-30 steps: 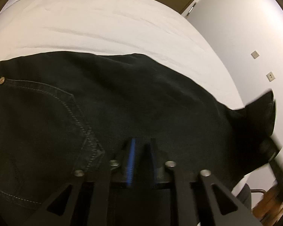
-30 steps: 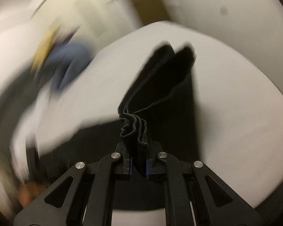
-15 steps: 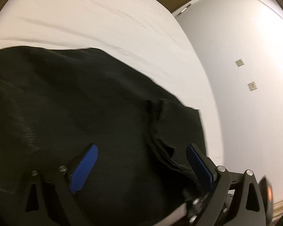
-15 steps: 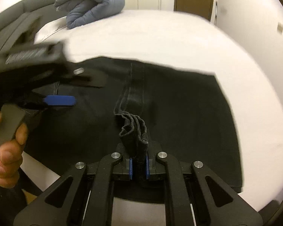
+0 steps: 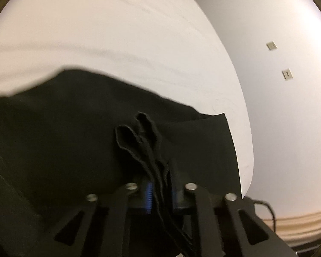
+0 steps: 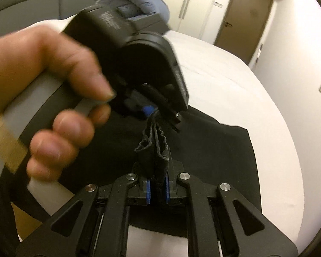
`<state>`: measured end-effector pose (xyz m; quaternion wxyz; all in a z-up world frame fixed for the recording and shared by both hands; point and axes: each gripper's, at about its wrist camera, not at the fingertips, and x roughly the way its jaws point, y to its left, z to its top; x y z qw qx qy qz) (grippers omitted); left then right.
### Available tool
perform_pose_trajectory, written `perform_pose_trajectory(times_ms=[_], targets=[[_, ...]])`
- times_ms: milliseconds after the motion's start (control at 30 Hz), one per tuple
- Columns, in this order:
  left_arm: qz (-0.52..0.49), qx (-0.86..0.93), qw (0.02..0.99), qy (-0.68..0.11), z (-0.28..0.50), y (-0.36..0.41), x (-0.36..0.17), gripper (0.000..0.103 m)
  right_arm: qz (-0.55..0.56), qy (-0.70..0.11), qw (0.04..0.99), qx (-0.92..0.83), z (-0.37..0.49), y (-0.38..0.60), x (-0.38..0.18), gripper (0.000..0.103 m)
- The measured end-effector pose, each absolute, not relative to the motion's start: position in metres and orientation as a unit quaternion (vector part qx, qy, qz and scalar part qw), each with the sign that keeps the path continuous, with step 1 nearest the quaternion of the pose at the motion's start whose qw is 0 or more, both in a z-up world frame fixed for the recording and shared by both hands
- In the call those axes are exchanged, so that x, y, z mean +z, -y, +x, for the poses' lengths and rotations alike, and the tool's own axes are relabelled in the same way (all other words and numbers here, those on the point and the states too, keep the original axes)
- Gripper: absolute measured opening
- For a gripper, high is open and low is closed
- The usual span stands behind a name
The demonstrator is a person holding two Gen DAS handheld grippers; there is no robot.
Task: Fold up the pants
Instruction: 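Grasp the hem with the left gripper while the right gripper releases it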
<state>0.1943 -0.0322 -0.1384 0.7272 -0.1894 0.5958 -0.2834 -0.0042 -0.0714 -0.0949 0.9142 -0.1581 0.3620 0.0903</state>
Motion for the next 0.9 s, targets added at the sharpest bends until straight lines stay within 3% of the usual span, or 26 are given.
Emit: perform_pose_trajectory(times_ms=[233, 567, 733, 800, 833, 867, 900], targets=[[-0.118, -0.264, 0.756, -0.587, 0.196, -0.012, -0.122, 0.01, -0.179, -0.355, 0.907, 0.141, -0.018, 0.029, -0.089, 0.008], [-0.132, -0.239, 0.753, -0.599, 0.195, -0.041, -0.147, 0.011, -0.198, -0.385, 0.884, 0.18, -0.023, -0.014, -0.108, 0.008], [-0.145, -0.233, 0.757, -0.593, 0.198, -0.044, -0.156, 0.023, -0.192, -0.437, 0.858, 0.188, -0.019, -0.022, -0.134, 0.012], [-0.131, -0.213, 0.777, -0.577, 0.194, -0.051, -0.147, 0.052, -0.15, -0.447, 0.86, 0.194, -0.023, -0.012, -0.132, 0.016], [-0.117, -0.195, 0.793, -0.565, 0.19, -0.054, -0.139, 0.055, -0.117, -0.457, 0.857, 0.207, -0.024, -0.003, -0.128, 0.024], [-0.102, -0.176, 0.809, -0.552, 0.186, -0.055, -0.131, 0.058, -0.088, -0.465, 0.853, 0.219, -0.027, 0.007, -0.125, 0.042], [-0.087, -0.161, 0.821, -0.54, 0.183, -0.055, -0.122, 0.058, -0.051, -0.471, 0.85, 0.231, -0.031, 0.02, -0.12, 0.053]])
